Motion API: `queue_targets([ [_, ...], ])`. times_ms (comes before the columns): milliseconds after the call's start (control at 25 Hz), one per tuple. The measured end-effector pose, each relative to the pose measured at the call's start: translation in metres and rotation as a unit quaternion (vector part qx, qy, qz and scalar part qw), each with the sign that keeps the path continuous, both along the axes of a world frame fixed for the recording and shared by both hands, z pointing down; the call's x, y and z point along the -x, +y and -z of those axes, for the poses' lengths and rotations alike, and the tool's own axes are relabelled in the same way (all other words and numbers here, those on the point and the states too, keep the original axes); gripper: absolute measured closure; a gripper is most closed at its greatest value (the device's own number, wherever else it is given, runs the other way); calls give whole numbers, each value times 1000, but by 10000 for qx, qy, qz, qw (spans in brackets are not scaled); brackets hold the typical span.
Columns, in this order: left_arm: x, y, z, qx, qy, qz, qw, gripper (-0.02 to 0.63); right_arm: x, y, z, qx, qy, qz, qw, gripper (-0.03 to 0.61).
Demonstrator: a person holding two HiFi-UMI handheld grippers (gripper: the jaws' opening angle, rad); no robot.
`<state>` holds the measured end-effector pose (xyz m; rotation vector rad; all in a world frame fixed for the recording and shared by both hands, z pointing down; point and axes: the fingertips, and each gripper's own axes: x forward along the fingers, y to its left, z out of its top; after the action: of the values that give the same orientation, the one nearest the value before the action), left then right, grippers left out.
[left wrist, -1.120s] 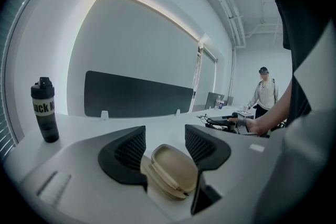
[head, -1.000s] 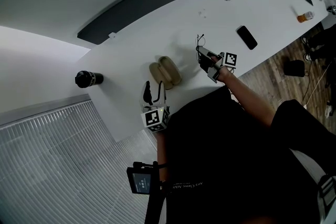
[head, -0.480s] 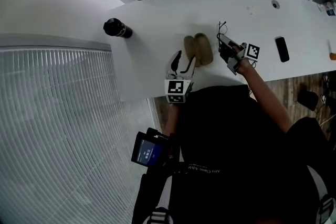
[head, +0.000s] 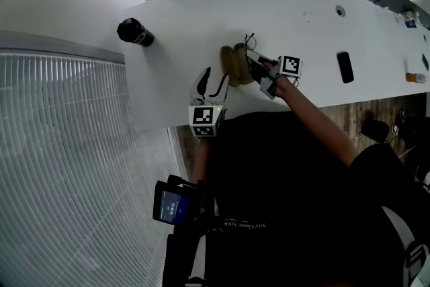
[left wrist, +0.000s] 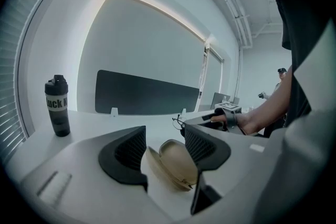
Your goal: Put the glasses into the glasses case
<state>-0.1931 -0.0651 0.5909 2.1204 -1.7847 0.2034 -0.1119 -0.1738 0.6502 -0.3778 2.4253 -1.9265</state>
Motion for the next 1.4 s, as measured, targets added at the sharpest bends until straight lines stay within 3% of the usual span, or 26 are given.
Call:
queue_targets([
  [120,0,5,-1,29,-26,39,10000,375,-2,11,-14,434,113,-65,9990,495],
  [280,-2,2,0,42,-4,36,10000,376,-4,10,-25,565,182,-44,9982,497],
  [440,-5,-1,2,23,-33,-24,10000,375,-5,13,-42,258,926,265,9950,495],
  [600,-8,-1,0,32,-57,-105,9999,374,-11,17,-61,170,1741,524,9832,495],
  [840,-11,-1,-3,41,-63,-144,9999,374,-21,28,-91,-90,2891,1100,9509,495],
  [1000,-12,1,-1,68,-54,-136,9999,375,-21,26,-92,-237,3204,1112,9404,495],
  [1200,-13,0,-2,35,-26,-126,9999,375,-18,23,-95,-750,3737,1317,9151,495],
  [1320,-10,1,0,35,-20,-105,9999,375,-18,22,-98,-945,4183,1496,8909,495],
  [1400,-8,3,-1,59,-15,-63,10000,374,-17,23,-101,-1243,4562,1772,8631,494],
])
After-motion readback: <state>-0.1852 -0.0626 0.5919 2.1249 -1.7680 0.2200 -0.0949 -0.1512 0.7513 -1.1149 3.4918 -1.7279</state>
